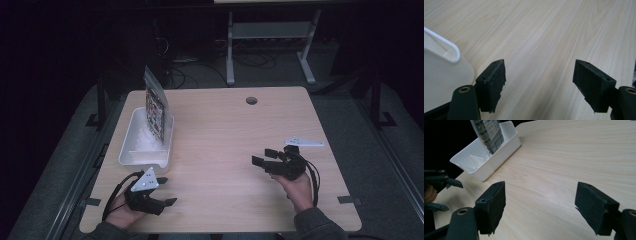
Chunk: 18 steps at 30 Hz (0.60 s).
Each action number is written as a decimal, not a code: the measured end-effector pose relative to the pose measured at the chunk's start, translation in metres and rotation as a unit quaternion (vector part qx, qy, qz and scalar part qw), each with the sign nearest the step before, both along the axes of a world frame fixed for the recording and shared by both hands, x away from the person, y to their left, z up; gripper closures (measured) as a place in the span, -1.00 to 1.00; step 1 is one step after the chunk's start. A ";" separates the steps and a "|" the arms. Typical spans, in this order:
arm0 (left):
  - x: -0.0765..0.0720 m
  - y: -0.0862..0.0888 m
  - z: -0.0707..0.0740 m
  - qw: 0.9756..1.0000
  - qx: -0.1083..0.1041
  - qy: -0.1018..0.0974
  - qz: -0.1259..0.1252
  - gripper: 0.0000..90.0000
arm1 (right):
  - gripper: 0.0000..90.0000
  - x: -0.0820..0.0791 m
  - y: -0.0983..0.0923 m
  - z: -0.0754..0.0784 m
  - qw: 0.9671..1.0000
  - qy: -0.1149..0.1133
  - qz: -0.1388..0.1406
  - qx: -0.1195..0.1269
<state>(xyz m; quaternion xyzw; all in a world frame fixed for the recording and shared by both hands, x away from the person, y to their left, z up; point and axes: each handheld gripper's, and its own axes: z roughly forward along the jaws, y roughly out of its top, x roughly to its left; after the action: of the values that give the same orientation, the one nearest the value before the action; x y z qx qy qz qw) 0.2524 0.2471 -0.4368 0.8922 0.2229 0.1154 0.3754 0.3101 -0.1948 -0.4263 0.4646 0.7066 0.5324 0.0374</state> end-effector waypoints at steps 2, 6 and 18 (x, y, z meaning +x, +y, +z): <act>0.000 0.000 0.000 1.000 -0.001 0.000 0.000 -0.43 | -0.48 -0.003 -0.003 -0.002 1.000 0.002 0.001 0.001; 0.000 -0.001 0.000 1.000 -0.001 0.001 0.000 -0.43 | -0.48 -0.009 -0.008 -0.007 1.000 0.008 0.001 0.001; 0.000 -0.001 0.000 1.000 0.000 0.002 -0.002 -0.43 | -0.49 -0.029 -0.021 -0.024 1.000 0.026 0.003 0.002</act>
<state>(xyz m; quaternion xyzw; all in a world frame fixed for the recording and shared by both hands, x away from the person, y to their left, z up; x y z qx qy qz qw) 0.2524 0.2458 -0.4372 0.8928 0.2221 0.1129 0.3753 0.2813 -0.2153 -0.4504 0.4757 0.7080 0.5216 0.0168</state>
